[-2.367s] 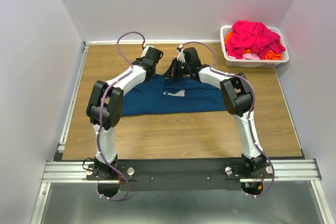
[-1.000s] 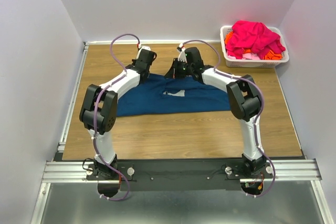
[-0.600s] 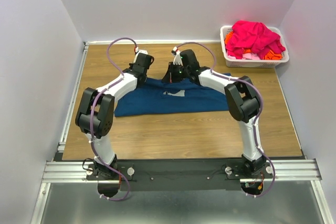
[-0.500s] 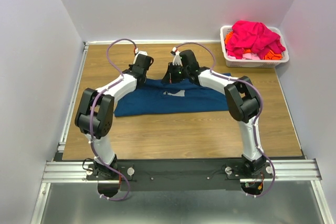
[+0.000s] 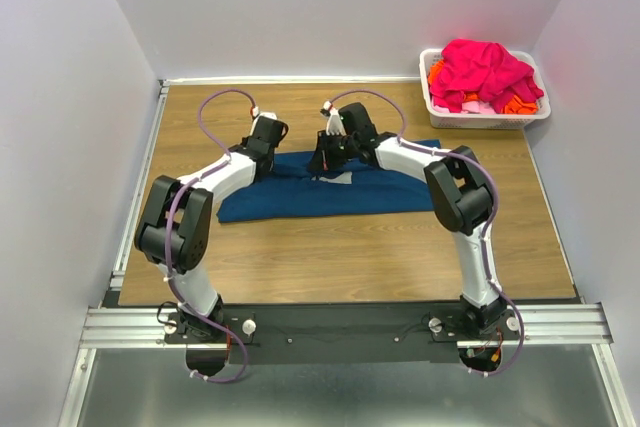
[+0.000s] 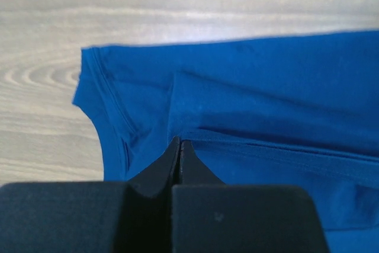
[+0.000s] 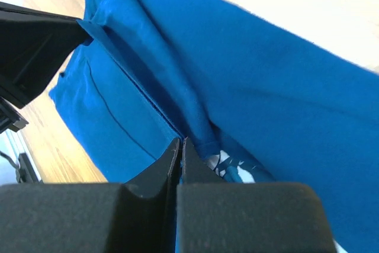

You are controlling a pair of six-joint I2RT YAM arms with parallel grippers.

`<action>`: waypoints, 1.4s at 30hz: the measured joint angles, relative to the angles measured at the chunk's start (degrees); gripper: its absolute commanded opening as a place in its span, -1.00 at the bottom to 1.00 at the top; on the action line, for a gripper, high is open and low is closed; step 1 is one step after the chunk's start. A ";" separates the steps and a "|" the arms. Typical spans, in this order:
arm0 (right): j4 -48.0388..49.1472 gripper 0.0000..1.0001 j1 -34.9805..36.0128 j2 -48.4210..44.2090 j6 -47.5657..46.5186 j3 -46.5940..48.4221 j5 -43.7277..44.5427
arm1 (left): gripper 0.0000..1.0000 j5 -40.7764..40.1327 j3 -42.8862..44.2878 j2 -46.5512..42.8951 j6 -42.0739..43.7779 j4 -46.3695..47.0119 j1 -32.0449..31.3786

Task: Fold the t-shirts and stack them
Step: Fold the tshirt

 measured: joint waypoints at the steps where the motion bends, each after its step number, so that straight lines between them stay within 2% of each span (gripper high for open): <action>1: -0.09 -0.79 0.11 0.00 -0.22 -0.04 -0.13 | -0.80 0.28 -0.79 -0.39 -0.20 0.02 0.00; 3: -0.22 -0.74 0.39 0.00 -0.68 -0.20 -0.46 | -0.51 1.03 -2.14 -1.20 -0.61 -0.07 0.02; 6: -0.59 -0.67 0.66 0.00 -1.20 -0.33 -0.98 | -0.39 1.64 -3.50 -2.47 -1.09 -0.07 0.02; 8: -1.07 -0.55 0.81 -0.02 -1.60 -0.48 -1.36 | -0.37 1.79 -4.42 -4.00 -1.22 -0.11 0.00; 10: -1.46 -0.51 0.92 -0.13 -2.03 -0.74 -1.62 | -0.32 1.97 -5.03 -5.60 -1.70 -0.02 0.00; 17: -4.22 -0.33 1.73 -2.29 -4.96 -2.97 -3.91 | -0.31 3.72 -9.79 -11.74 -4.13 0.66 0.00; 19: -5.46 -0.27 2.03 -4.00 -5.99 -4.48 -4.59 | -0.23 4.13 -11.34 -13.53 -4.83 0.59 0.00; 24: -8.07 -0.26 2.29 -7.93 -7.96 -7.28 -5.20 | -0.23 5.05 -12.98 -18.08 -6.64 0.72 0.00; 31: -11.37 -0.25 1.33 -14.29 -8.11 -10.40 5.95 | -0.28 8.15 -13.20 -20.13 -11.19 1.64 0.66; 36: -13.00 -0.24 -5.92 -22.08 -6.75 -20.37 12.85 | -0.29 12.72 -17.29 -20.20 -15.50 2.54 3.41; 38: -13.57 -0.20 -10.62 -25.16 -6.19 -25.11 15.30 | -0.29 15.56 -21.14 -20.26 -17.33 3.02 5.40; 42: -14.99 -0.18 -15.74 -28.65 -5.33 -30.73 18.84 | -0.31 19.61 -26.29 -20.70 -19.19 3.26 10.73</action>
